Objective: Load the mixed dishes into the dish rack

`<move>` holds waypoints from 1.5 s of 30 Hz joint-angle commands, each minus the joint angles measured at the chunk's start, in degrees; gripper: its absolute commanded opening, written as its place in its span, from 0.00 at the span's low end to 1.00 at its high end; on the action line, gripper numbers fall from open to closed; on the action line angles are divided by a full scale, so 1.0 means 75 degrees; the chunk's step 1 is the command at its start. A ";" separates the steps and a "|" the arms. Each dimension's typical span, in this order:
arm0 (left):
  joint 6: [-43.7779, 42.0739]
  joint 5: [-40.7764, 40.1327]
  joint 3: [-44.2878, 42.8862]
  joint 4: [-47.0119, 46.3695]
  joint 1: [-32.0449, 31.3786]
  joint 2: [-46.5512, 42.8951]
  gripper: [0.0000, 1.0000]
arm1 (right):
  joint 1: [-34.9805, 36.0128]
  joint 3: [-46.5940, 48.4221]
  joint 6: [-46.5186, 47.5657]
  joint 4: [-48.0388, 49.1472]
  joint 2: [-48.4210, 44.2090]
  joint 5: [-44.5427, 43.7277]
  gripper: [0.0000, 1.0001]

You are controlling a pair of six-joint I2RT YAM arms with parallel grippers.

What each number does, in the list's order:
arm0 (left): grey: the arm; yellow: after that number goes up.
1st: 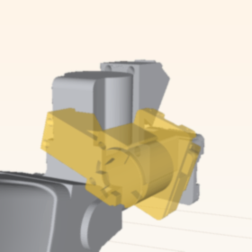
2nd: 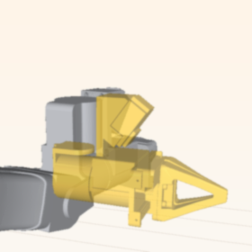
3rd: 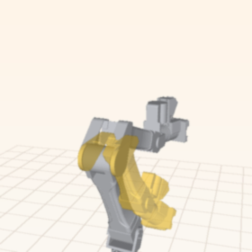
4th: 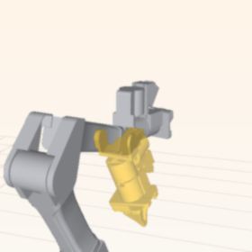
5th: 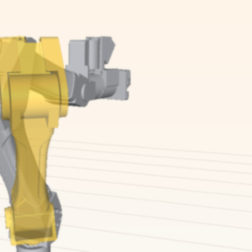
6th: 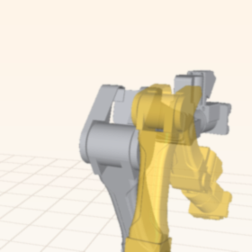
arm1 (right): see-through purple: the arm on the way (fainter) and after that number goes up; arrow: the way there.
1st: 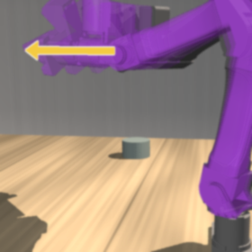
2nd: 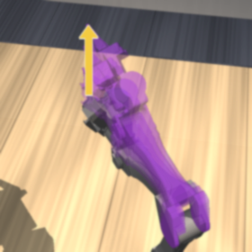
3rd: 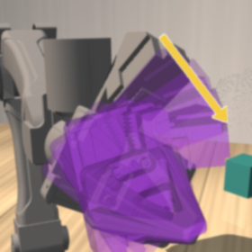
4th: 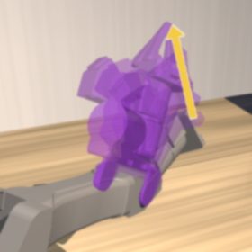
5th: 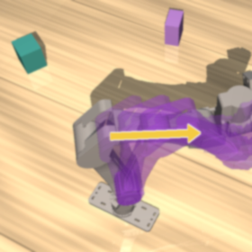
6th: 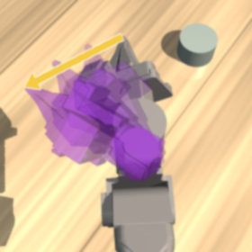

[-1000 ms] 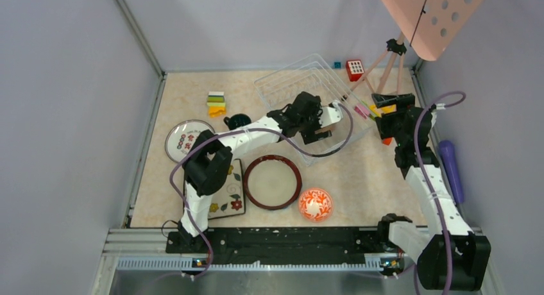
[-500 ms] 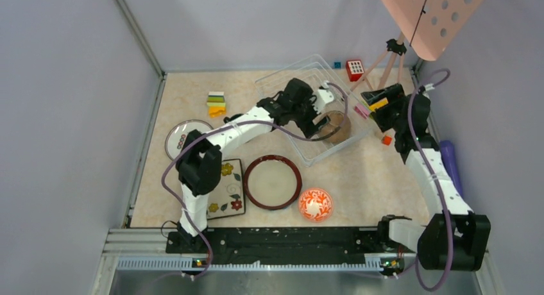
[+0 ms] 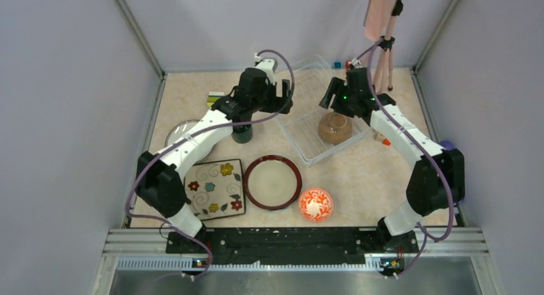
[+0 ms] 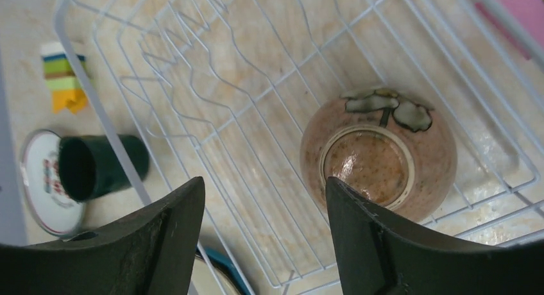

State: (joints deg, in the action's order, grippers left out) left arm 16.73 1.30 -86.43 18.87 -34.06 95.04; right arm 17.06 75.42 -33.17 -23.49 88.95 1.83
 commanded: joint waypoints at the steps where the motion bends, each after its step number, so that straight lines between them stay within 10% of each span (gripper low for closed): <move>1: 0.1172 -0.1420 0.1184 0.0104 0.0242 -0.1055 0.95 | 0.0541 0.0409 0.0596 -0.0660 0.0524 -0.0849 0.65; 7: 0.1270 -0.1316 0.3127 -0.1211 0.0336 -0.2096 0.96 | 0.0609 -0.0045 0.0194 -0.0038 0.0399 -0.1112 0.62; 27: 0.1573 -0.0555 0.2878 -0.1636 0.0422 -0.1386 0.94 | 0.0538 -0.0327 0.0601 0.0801 0.0361 0.0575 0.56; 45: 0.2068 -0.0514 0.2311 -0.1596 0.0605 -0.0182 0.87 | 0.0858 0.0453 0.1200 -0.0857 0.1816 -0.1452 0.45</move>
State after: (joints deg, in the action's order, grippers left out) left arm 31.57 -1.26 -66.11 7.73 -30.37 92.73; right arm 23.46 78.41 -25.82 -27.64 103.31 -2.52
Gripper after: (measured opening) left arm 0.872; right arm 0.452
